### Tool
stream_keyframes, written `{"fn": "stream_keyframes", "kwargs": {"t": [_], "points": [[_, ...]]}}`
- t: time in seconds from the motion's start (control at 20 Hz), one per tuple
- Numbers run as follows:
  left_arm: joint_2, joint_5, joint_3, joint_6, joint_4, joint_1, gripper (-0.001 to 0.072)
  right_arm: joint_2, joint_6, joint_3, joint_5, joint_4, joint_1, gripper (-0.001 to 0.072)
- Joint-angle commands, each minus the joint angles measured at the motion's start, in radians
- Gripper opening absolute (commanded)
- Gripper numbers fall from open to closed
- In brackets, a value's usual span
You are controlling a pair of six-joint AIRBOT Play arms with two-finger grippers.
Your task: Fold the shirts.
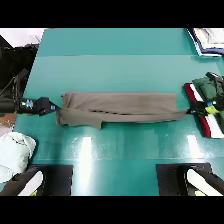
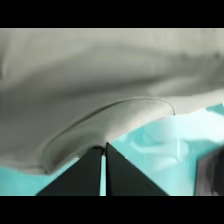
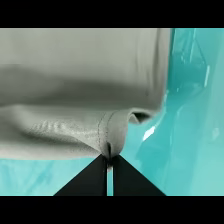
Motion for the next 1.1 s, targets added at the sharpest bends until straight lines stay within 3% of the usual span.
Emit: {"fn": "stream_keyframes", "kwargs": {"t": [0.0, 0.25, 0.4, 0.45, 0.5, 0.55, 0.6, 0.7, 0.9, 1.05], "points": [[-0.139, 0.08, 0.079, 0.031, -0.006, 0.0, 0.0024, -0.134, 0.034, 0.099, -0.058, 0.006, 0.058, 0.0017], [-0.314, 0.191, 0.167, 0.031, -0.008, 0.0, 0.0025, -0.307, 0.047, 0.208, -0.079, 0.008, 0.099, 0.0018], [-0.364, 0.302, 0.185, 0.031, -0.009, 0.0, 0.003, -0.38, 0.09, 0.246, -0.169, 0.052, 0.105, 0.002], [-0.371, 0.338, 0.184, 0.029, -0.011, 0.0, 0.028, -0.399, 0.093, 0.256, -0.219, 0.099, 0.103, 0.0025], [-0.374, 0.37, 0.185, 0.027, -0.012, 0.0, 0.0598, -0.415, 0.092, 0.265, -0.27, 0.163, 0.097, 0.0107], [-0.374, 0.393, 0.187, 0.013, -0.019, 0.0, 0.0687, -0.428, 0.089, 0.274, -0.309, 0.236, 0.081, 0.0358], [-0.374, 0.396, 0.198, 0.003, -0.025, 0.0, 0.0688, -0.44, 0.084, 0.289, -0.319, 0.296, 0.064, 0.0513], [-0.374, 0.336, 0.233, 0.004, -0.033, 0.0, 0.0658, -0.446, 0.036, 0.317, -0.247, 0.322, 0.018, 0.0515], [-0.374, 0.148, 0.257, 0.045, -0.038, 0.0, 0.002, -0.439, -0.119, 0.275, -0.016, 0.32, -0.108, 0.0513], [-0.374, 0.089, 0.257, 0.058, -0.034, -0.011, 0.0024, -0.439, -0.166, 0.164, -0.019, 0.324, -0.198, 0.0513]]}}
